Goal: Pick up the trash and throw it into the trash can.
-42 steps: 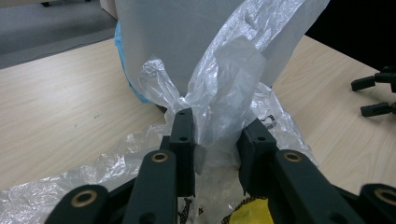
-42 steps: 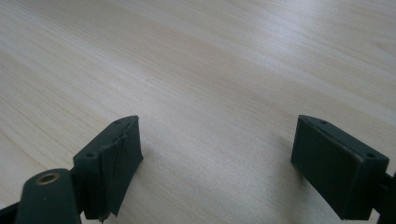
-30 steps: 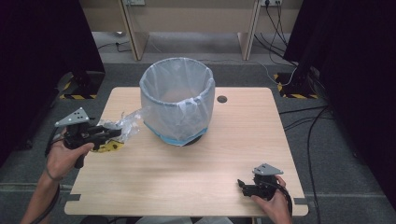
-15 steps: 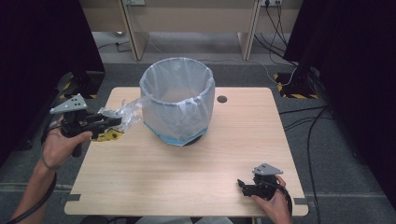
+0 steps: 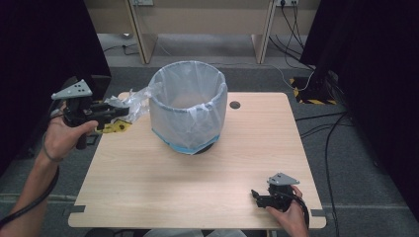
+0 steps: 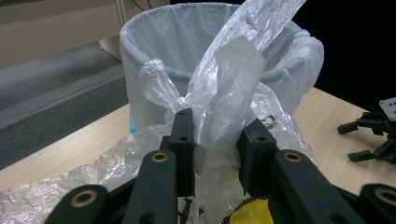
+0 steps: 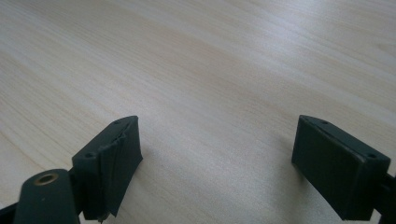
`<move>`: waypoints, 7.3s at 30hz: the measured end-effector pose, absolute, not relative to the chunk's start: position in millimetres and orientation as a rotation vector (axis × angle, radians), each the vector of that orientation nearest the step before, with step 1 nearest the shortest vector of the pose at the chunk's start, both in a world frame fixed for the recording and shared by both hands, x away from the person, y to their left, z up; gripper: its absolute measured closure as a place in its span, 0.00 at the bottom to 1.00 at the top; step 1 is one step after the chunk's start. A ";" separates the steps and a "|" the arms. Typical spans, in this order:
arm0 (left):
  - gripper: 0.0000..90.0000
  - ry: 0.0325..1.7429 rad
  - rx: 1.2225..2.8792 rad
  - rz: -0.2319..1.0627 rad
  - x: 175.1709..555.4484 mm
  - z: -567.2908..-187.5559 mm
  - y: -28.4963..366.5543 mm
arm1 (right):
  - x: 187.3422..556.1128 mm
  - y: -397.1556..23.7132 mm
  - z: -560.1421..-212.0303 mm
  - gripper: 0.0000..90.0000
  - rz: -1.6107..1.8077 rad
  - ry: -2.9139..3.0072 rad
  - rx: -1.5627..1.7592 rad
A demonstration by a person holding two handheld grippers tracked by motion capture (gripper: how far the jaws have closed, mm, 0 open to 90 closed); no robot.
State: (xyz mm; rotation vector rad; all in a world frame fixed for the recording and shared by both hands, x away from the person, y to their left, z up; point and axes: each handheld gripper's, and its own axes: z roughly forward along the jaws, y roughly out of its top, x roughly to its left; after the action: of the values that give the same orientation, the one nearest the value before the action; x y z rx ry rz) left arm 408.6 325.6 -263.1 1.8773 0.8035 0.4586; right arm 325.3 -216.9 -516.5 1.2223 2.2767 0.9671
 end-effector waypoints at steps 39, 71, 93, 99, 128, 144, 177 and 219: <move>0.78 0.813 1.977 0.473 489.4 -218.8 259.1 | 325.9 -216.8 -516.6 0.17 0.972 2.278 1.225; 0.70 0.866 2.091 0.475 524.4 -220.7 215.2 | 326.3 -217.0 -516.6 0.17 0.973 2.277 1.224; 0.24 0.886 1.993 0.451 514.0 -199.9 203.9 | 326.6 -217.2 -516.6 0.17 0.975 2.279 1.224; 0.24 0.885 1.996 0.448 510.5 -198.6 205.2 | 326.6 -217.2 -516.6 0.17 0.975 2.279 1.224; 0.23 0.890 1.930 0.414 491.2 -233.0 241.4 | 326.6 -217.1 -516.6 0.17 0.974 2.279 1.223; 0.20 0.900 1.891 0.401 470.8 -257.7 268.0 | 326.6 -217.2 -516.6 0.17 0.975 2.279 1.224; 0.19 0.906 1.807 0.371 417.1 -338.2 296.5 | 327.6 -217.3 -516.6 0.17 0.971 2.281 1.216; 0.18 0.971 1.837 0.376 389.3 -428.9 302.0 | 327.9 -217.6 -516.5 0.17 0.968 2.283 1.211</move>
State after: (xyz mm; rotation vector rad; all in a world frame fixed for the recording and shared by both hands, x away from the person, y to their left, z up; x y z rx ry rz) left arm 389.3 302.0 -428.9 1.8368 0.9706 0.3758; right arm 327.9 -217.6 -516.5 1.2111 2.2834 0.9679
